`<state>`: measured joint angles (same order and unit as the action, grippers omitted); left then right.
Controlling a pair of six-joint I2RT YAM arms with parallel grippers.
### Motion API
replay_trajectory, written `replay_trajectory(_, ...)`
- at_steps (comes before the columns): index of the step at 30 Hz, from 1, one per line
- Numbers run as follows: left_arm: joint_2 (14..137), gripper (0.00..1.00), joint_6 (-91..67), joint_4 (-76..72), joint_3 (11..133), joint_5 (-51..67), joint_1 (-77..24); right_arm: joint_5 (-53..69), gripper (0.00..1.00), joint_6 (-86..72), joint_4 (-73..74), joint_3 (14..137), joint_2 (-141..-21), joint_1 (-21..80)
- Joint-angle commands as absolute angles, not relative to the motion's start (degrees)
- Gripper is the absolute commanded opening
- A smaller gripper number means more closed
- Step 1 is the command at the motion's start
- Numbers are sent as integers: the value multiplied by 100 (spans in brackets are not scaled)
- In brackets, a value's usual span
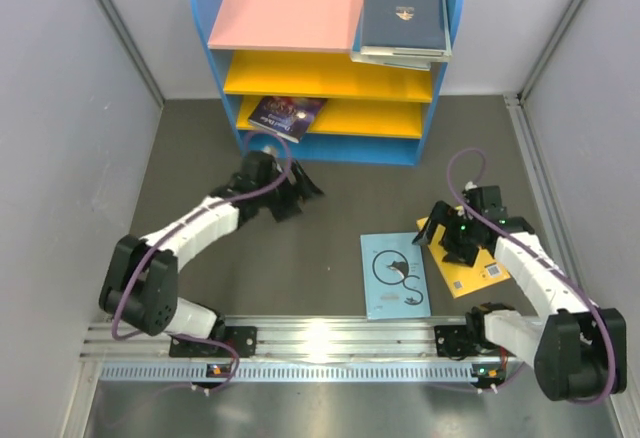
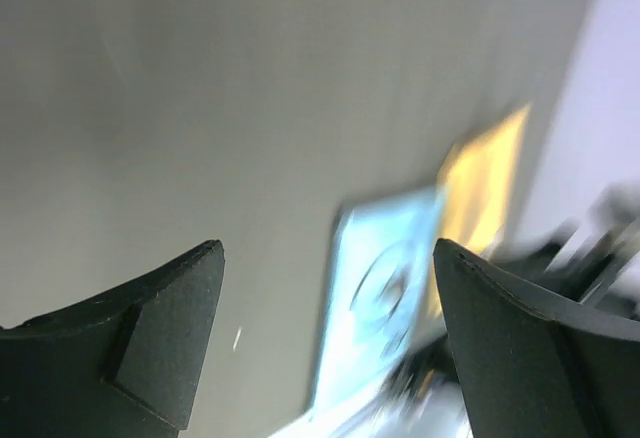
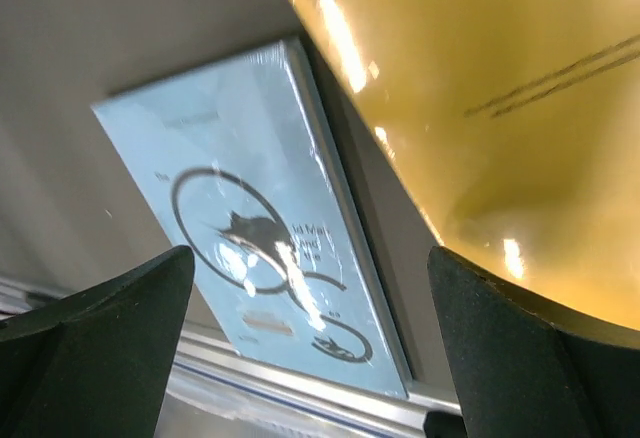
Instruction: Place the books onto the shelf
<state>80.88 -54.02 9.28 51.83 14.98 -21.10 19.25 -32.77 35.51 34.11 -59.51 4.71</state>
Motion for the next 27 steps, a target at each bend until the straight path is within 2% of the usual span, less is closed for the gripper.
replay_trajectory(1, 8445, 90, -5010, 933, 4633, 2248, -2811, 1363, 100, -3252, 3981, 3349, -6143, 1140)
replay_trajectory(6, 9605, 89, -4624, 983, 5044, 2943, -3794, 1414, 100, -3621, 3588, 3147, -6924, 2117)
replay_trajectory(13, 10853, 89, -4693, 766, 5580, 3313, -4508, 1651, 100, -4104, 2718, 2524, -7584, 2329)
replay_trajectory(17, 11398, 88, -5035, 222, 5643, 3708, -4807, 3047, 98, -4613, 673, 1917, -7857, 2434)
replay_trajectory(18, 11399, 87, -5114, 81, 5599, 3752, -4808, 3398, 90, -4736, -159, 1803, -7962, 2452)
replay_trajectory(19, 11365, 87, -5176, 53, 5503, 3805, -4816, 3488, 87, -4894, -411, 1715, -7989, 2461)
replay_trajectory(23, 10778, 87, -5526, -666, 5186, 3971, -4729, 3533, 72, -4983, -922, 1705, -7867, 2496)
replay_trajectory(24, 10680, 87, -5633, -1016, 5116, 4060, -4720, 3533, 62, -5001, -1106, 1714, -7805, 2487)
replay_trajectory(27, 10424, 85, -5836, -1222, 5018, 4245, -4693, 3428, 51, -5018, -1317, 1863, -7796, 2496)
